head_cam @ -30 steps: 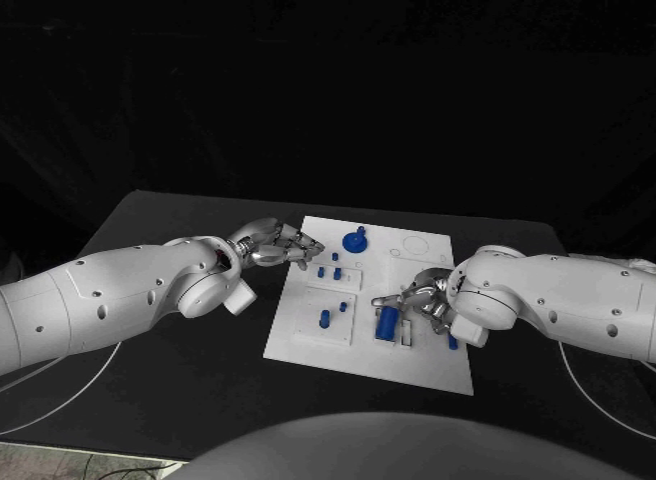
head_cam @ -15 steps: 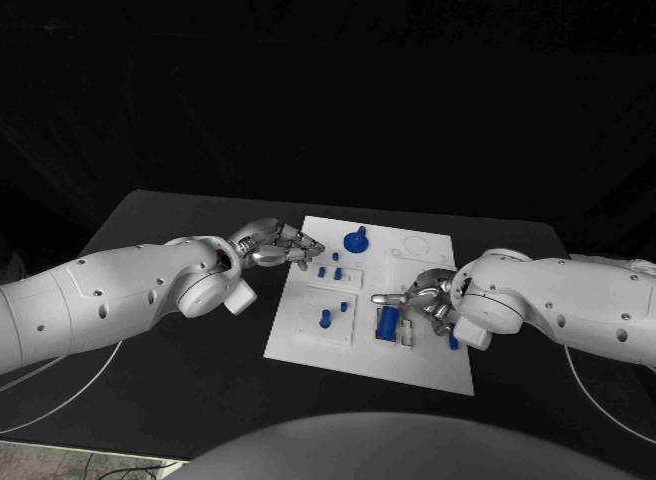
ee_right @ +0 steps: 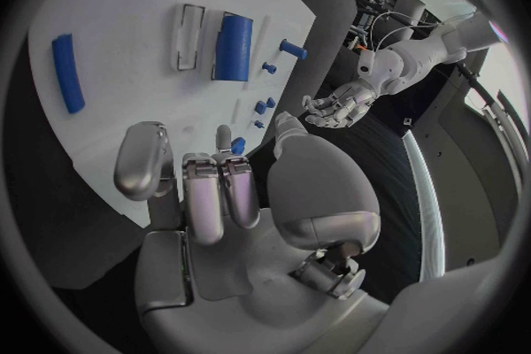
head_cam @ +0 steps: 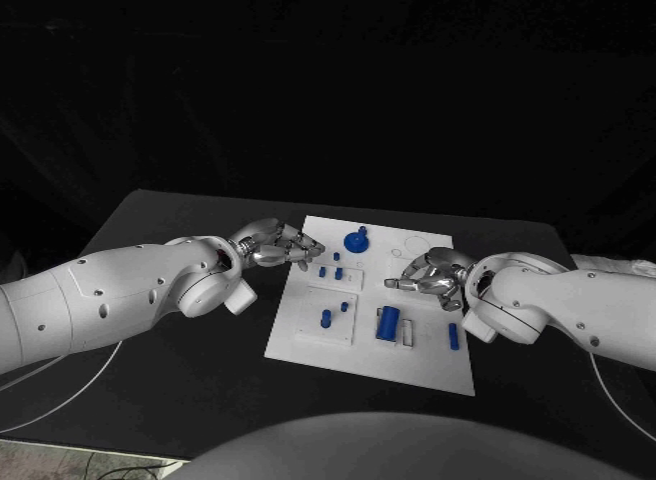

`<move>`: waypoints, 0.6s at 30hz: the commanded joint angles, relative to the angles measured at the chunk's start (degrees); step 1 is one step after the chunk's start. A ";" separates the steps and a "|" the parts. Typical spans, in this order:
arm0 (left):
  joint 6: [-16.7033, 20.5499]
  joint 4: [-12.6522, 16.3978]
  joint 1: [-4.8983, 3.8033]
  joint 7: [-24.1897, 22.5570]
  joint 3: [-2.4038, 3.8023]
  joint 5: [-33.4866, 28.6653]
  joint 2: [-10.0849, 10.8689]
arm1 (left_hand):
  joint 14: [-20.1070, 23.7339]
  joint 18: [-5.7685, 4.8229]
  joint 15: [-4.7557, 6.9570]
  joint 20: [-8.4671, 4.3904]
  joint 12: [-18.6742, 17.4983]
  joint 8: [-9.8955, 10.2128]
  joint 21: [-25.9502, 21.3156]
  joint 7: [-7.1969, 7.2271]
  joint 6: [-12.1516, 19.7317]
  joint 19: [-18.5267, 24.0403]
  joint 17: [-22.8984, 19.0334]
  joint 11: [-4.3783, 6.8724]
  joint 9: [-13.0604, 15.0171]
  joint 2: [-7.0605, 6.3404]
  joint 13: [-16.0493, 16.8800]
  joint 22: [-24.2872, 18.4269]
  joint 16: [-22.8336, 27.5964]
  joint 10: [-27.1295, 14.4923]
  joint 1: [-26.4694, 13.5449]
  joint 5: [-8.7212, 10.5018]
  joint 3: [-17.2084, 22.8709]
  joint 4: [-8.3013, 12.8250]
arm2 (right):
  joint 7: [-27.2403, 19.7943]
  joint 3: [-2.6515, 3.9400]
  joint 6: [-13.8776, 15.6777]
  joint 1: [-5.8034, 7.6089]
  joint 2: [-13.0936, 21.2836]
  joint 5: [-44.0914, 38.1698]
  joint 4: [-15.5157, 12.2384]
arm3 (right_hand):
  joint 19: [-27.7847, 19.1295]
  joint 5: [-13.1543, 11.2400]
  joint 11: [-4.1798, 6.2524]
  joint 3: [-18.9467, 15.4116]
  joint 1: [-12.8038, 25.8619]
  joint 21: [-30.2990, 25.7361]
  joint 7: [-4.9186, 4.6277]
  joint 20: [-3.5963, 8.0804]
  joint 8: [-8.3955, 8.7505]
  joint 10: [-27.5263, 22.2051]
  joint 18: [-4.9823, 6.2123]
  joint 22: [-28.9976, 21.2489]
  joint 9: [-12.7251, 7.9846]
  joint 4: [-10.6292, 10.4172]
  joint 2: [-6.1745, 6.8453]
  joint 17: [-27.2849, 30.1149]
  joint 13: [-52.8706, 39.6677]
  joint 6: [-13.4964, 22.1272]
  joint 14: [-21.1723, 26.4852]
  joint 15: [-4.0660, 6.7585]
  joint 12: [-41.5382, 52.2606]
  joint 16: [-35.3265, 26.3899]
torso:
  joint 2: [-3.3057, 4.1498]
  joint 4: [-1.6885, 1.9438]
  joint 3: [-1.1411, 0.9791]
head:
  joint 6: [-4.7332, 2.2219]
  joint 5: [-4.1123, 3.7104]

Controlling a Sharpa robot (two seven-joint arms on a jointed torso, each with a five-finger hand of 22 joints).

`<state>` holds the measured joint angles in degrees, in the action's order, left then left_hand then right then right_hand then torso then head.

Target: Assemble the parts on the task board

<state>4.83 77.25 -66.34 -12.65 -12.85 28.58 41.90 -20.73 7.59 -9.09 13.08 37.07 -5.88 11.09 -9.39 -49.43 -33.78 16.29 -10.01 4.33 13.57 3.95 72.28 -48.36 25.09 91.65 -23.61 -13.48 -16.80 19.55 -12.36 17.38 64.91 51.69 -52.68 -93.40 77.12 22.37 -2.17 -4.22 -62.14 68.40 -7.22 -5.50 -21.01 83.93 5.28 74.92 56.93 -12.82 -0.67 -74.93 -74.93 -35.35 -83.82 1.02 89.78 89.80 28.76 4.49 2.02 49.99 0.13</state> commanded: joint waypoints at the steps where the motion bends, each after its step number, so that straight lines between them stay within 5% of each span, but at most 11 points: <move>1: -0.56 0.31 -0.02 -0.63 0.06 0.18 0.12 | 0.34 0.42 -0.01 0.28 0.37 -0.36 -0.38 -0.34 -0.11 0.00 -0.07 -0.03 0.08 0.15 -0.09 0.08 -0.30 -0.26 0.41 -0.40 0.03 0.05 | -8.49 -0.04 9.54 -0.51 1.78 -16.15 -2.66 | 0.73 4.54 -0.41 0.31 -3.28 1.07 -0.35 -0.11 1.16 6.07 -0.53 8.83 -2.05 1.32 0.09 -15.07 -15.07 2.22 -6.18 -0.45 0.22 0.20 | 0.04 -0.03 -0.03 | 0.01 0.29; 5: -0.47 0.37 0.02 -0.89 0.06 0.23 0.35 | 0.32 0.43 -0.02 0.30 0.40 -0.39 -0.38 -0.31 -0.11 -0.05 -0.10 -0.03 0.09 0.16 -0.09 0.11 -0.35 -0.26 0.50 -0.46 0.07 0.09 | -10.00 -0.05 12.88 -1.70 4.17 -25.38 -5.93 | 0.78 4.60 -0.50 0.07 -6.53 1.63 -0.63 -0.21 2.99 6.07 -0.60 8.90 -5.05 2.65 0.60 -15.07 -15.07 6.64 -6.18 -0.55 0.22 0.20 | 0.00 -0.14 -0.07 | 0.01 0.34; 9: -0.36 0.39 0.14 -1.28 0.06 0.26 0.48 | 0.31 0.45 -0.02 0.32 0.43 -0.41 -0.38 -0.28 -0.10 -0.10 -0.13 -0.04 0.09 0.18 -0.09 0.14 -0.41 -0.27 0.63 -0.52 0.13 0.12 | -9.42 -0.06 14.50 -3.83 5.53 -32.76 -8.05 | 0.32 1.63 -0.98 -1.12 -8.05 1.35 -1.19 -0.51 2.87 6.07 -0.52 8.74 -7.05 2.85 1.16 -15.07 -15.07 10.46 -6.18 -0.95 0.22 0.20 | -0.14 -0.12 0.04 | 0.01 -0.06; 13: -0.23 0.38 0.31 -1.69 0.06 0.28 0.50 | 0.30 0.48 -0.02 0.34 0.47 -0.44 -0.37 -0.26 -0.09 -0.16 -0.17 -0.04 0.10 0.20 -0.09 0.17 -0.46 -0.28 0.78 -0.59 0.20 0.14 | -7.68 -0.06 14.90 -6.13 5.69 -36.59 -8.54 | 0.01 -3.73 -1.28 -1.97 -7.80 1.07 -1.48 -0.76 0.72 6.07 -0.43 8.61 -7.29 1.83 1.32 -15.07 -15.07 10.92 -6.18 -1.21 0.22 0.20 | -0.15 -0.09 0.03 | 0.01 -0.23; 18: -0.14 0.50 0.47 -1.94 0.06 0.28 0.63 | 0.30 0.50 -0.02 0.35 0.50 -0.45 -0.37 -0.27 -0.07 -0.21 -0.19 -0.04 0.10 0.22 -0.09 0.20 -0.50 -0.29 0.89 -0.63 0.26 0.15 | -4.47 -0.07 14.99 -9.12 5.15 -39.69 -8.28 | 1.02 -9.42 -1.63 -2.92 -5.75 2.57 -1.63 -1.02 -4.55 6.07 -0.68 8.98 -5.91 -1.15 2.91 -15.07 -15.07 11.04 -6.18 -1.45 0.22 0.20 | -0.09 0.02 0.04 | 0.01 -0.28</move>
<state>4.90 77.56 -65.89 -13.25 -12.84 28.67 42.52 -20.73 7.59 -9.09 13.08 37.28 -6.10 11.09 -9.39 -49.43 -33.78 16.15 -10.01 4.37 13.87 3.96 72.40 -48.59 25.09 91.96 -24.07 -13.48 -16.80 12.85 -12.46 30.72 56.08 56.98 -85.75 -101.71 77.78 13.38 -3.50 -7.12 -68.19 70.85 -8.78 -6.68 -25.19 84.04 5.28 74.91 50.90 -13.69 2.12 -74.92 -74.92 -24.58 -84.02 0.00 89.78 89.80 28.63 4.44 2.04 49.99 -0.12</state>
